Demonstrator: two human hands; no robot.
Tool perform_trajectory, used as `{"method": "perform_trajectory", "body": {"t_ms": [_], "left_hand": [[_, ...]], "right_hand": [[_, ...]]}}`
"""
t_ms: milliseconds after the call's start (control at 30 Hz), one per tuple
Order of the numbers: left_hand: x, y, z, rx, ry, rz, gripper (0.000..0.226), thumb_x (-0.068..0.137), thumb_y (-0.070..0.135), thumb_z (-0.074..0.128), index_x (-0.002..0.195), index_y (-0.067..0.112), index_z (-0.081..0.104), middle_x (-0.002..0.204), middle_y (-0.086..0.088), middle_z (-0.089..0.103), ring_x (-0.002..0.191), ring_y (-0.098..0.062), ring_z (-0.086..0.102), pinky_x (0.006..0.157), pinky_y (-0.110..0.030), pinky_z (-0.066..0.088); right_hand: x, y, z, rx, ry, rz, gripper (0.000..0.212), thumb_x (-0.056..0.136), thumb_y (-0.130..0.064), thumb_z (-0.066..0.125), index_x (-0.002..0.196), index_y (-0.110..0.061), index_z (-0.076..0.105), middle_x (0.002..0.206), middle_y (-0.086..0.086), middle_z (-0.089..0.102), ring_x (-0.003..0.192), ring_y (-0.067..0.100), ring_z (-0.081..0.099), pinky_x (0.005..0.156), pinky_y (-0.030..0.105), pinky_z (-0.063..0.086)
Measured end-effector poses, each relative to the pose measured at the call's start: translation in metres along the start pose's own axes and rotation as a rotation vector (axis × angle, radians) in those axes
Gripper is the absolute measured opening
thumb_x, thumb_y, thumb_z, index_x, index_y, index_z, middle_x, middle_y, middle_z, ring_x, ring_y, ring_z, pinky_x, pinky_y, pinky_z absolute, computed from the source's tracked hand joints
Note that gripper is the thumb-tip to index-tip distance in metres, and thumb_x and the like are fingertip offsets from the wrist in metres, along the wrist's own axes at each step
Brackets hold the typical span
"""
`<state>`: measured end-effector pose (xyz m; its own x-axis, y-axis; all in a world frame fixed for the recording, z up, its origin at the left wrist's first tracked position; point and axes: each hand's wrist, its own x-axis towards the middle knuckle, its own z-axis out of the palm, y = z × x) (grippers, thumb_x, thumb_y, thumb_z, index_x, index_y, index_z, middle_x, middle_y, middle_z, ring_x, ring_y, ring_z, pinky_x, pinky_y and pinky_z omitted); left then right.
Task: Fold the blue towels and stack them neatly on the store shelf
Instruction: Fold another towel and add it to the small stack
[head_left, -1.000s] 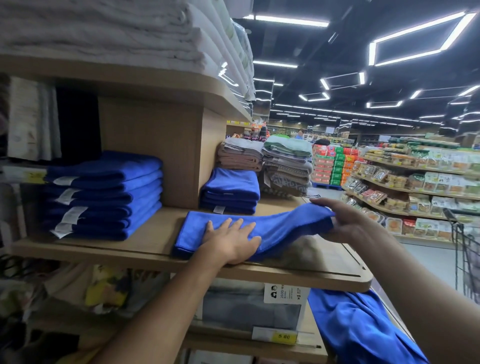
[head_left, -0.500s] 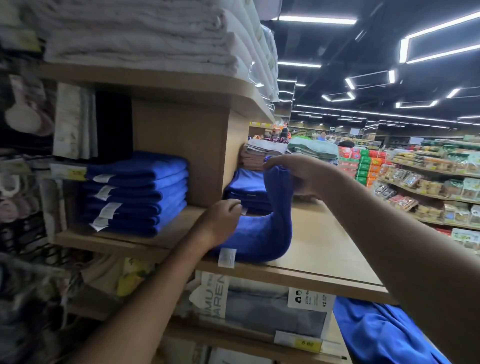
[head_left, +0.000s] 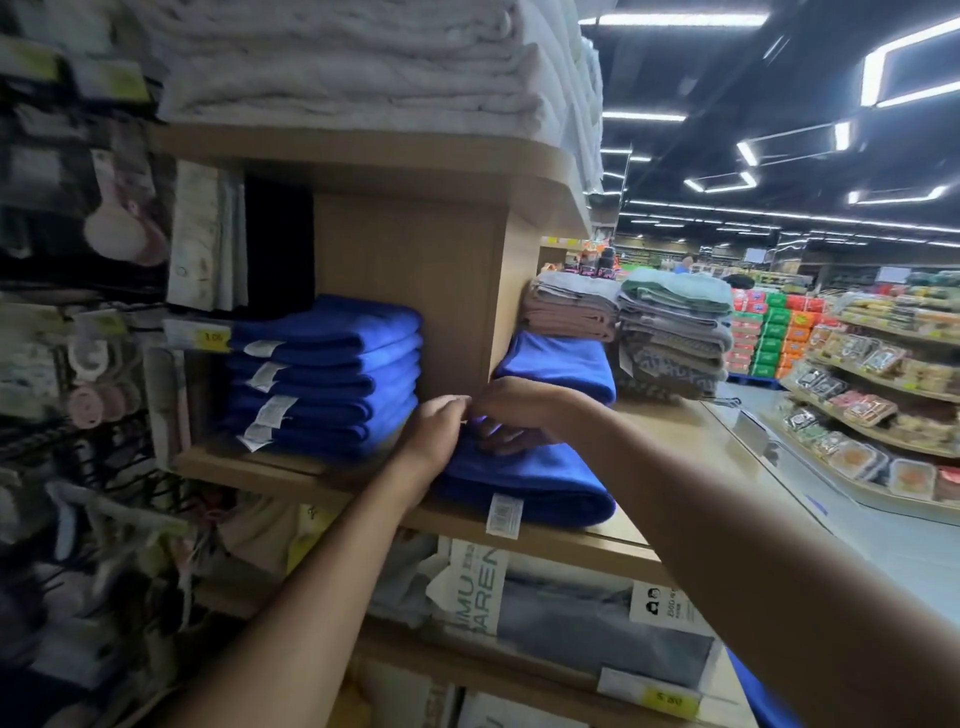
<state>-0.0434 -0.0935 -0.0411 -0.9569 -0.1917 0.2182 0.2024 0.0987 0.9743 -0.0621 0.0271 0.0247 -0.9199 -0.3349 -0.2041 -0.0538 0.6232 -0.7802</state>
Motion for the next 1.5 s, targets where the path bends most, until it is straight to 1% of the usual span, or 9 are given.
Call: {"method": "perform_trajectory", "body": {"t_ms": [100, 267, 467, 633, 767, 1067, 1167, 1267, 1500], "left_hand": [[0.002, -0.003, 0.002, 0.097, -0.009, 0.03, 0.024, 0.1, 0.013, 0.051, 0.097, 0.019, 0.074, 0.109, -0.008, 0.073, 0.111, -0.025, 0.065, 0.097, -0.033, 0.047], [0.013, 0.014, 0.009, 0.406, -0.101, 0.141, 0.044, 0.098, 0.007, 0.045, 0.14, 0.008, 0.056, 0.134, -0.007, 0.059, 0.116, -0.013, 0.052, 0.088, -0.018, 0.039], [0.017, 0.01, 0.033, 1.001, -0.328, 0.183, 0.048, 0.107, 0.022, 0.031, 0.151, 0.005, 0.039, 0.161, -0.013, 0.033, 0.149, -0.026, 0.029, 0.119, -0.031, 0.015], [0.024, -0.012, 0.022, 1.009, -0.381, 0.077, 0.058, 0.108, 0.038, 0.026, 0.16, 0.013, 0.019, 0.169, -0.004, 0.008, 0.156, -0.017, 0.006, 0.126, -0.033, 0.004], [0.025, -0.013, 0.022, 1.027, -0.382, 0.08, 0.058, 0.108, 0.04, 0.025, 0.161, 0.017, 0.017, 0.17, 0.001, 0.005, 0.156, -0.014, 0.003, 0.126, -0.038, 0.005], [0.024, -0.016, 0.018, 0.981, -0.354, 0.14, 0.057, 0.108, 0.038, 0.028, 0.16, 0.018, 0.023, 0.169, 0.003, 0.011, 0.155, -0.011, 0.009, 0.126, -0.035, 0.007], [0.025, -0.017, 0.016, 0.96, -0.35, 0.153, 0.056, 0.107, 0.037, 0.03, 0.16, 0.018, 0.025, 0.169, 0.004, 0.013, 0.155, -0.01, 0.011, 0.126, -0.032, 0.008], [0.026, -0.018, 0.016, 0.949, -0.342, 0.151, 0.057, 0.106, 0.037, 0.03, 0.16, 0.02, 0.026, 0.168, 0.006, 0.014, 0.154, -0.008, 0.012, 0.125, -0.031, 0.009], [0.024, -0.018, 0.011, 0.885, -0.317, 0.157, 0.057, 0.102, 0.04, 0.035, 0.157, 0.029, 0.031, 0.167, 0.011, 0.021, 0.152, -0.01, 0.021, 0.124, -0.033, 0.015]], "right_hand": [[-0.013, 0.01, -0.019, -0.069, 0.176, -0.203, 0.018, 0.102, -0.021, 0.052, 0.108, -0.012, 0.066, 0.091, 0.008, 0.067, 0.077, 0.022, 0.065, 0.072, 0.036, 0.057], [-0.033, 0.045, -0.042, -0.585, 0.388, -0.303, 0.029, 0.105, -0.022, 0.042, 0.079, -0.014, 0.052, 0.089, 0.009, 0.057, 0.086, 0.028, 0.053, 0.078, 0.041, 0.043], [-0.023, 0.077, -0.021, -0.702, 0.255, -0.224, 0.039, 0.107, -0.044, 0.035, 0.113, -0.011, 0.055, 0.143, 0.011, 0.053, 0.137, 0.027, 0.044, 0.108, 0.037, 0.031], [-0.019, 0.092, -0.012, -0.799, 0.226, -0.191, 0.071, 0.104, -0.061, 0.022, 0.158, -0.016, 0.028, 0.169, 0.0, 0.02, 0.155, 0.018, 0.013, 0.121, 0.037, 0.01], [-0.014, 0.095, -0.013, -0.837, 0.205, -0.178, 0.079, 0.101, -0.067, 0.019, 0.162, -0.017, 0.019, 0.17, -0.001, 0.014, 0.156, 0.016, 0.008, 0.123, 0.038, 0.005], [-0.015, 0.105, -0.012, -0.583, 0.438, -0.244, 0.067, 0.098, -0.063, 0.04, 0.146, -0.017, 0.048, 0.158, 0.002, 0.043, 0.145, 0.022, 0.035, 0.115, 0.038, 0.027], [-0.017, 0.112, -0.022, -0.454, 0.66, -0.041, 0.08, 0.09, -0.071, 0.031, 0.148, -0.016, 0.043, 0.153, 0.009, 0.046, 0.14, 0.03, 0.04, 0.111, 0.046, 0.034], [-0.017, 0.118, -0.038, -0.403, 0.648, 0.146, 0.089, 0.082, -0.077, 0.024, 0.138, -0.014, 0.054, 0.143, 0.014, 0.054, 0.132, 0.035, 0.047, 0.109, 0.048, 0.038], [-0.009, 0.108, -0.038, -0.124, 0.642, 0.013, 0.044, 0.069, -0.058, 0.06, 0.099, -0.025, 0.057, 0.102, -0.002, 0.067, 0.096, 0.021, 0.065, 0.087, 0.042, 0.052]]}}
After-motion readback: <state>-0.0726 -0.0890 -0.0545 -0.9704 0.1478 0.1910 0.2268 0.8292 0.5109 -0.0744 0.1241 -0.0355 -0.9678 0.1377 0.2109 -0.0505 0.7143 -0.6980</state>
